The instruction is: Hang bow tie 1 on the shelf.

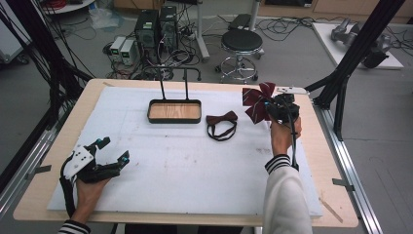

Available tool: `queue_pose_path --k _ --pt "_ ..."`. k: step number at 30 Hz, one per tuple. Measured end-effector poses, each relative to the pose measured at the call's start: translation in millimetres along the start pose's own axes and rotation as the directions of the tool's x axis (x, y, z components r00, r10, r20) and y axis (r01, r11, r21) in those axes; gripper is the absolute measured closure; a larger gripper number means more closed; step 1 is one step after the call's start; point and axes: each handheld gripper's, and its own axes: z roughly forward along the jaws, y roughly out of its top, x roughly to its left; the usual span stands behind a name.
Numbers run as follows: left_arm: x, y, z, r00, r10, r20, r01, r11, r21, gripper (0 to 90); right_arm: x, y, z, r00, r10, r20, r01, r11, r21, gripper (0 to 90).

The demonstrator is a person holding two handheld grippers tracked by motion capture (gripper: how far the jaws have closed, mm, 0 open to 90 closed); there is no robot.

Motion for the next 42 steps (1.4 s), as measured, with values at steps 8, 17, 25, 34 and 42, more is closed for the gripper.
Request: queue_pose_path --k 8,17,25,34,42 --pt "-0.1 0.0 0.0 1.0000 -0.001 -0.001 0.001 1.0000 0.000 12.4 3.4 1.3 -7.2 0.9999 -0.006 -0.010 0.006 0.998 -0.067 74.9" --pt "-0.1 0.0 0.0 1.0000 0.001 0.000 -0.001 1.0000 0.000 12.4 11.3 5.7 -16.2 0.9994 -0.021 -0.028 0.017 0.990 -0.141 74.9" --pt "-0.1 0.0 0.0 1.0000 0.001 0.000 -0.001 1.0000 0.000 12.4 18.0 8.9 -22.7 0.9983 -0.027 -0.052 0.016 0.981 -0.194 74.9" --pt "-0.3 0.0 0.1 1.0000 0.002 0.000 -0.002 1.0000 -0.001 12.4 21.6 11.9 -30.5 0.9972 -0.033 -0.067 0.015 0.968 -0.251 74.9" --pt "-0.3 0.0 0.2 1.0000 0.001 -0.002 -0.001 1.0000 -0.002 12.4 28.3 15.0 -33.6 0.9950 -0.027 -0.097 -0.001 0.960 -0.279 75.0"
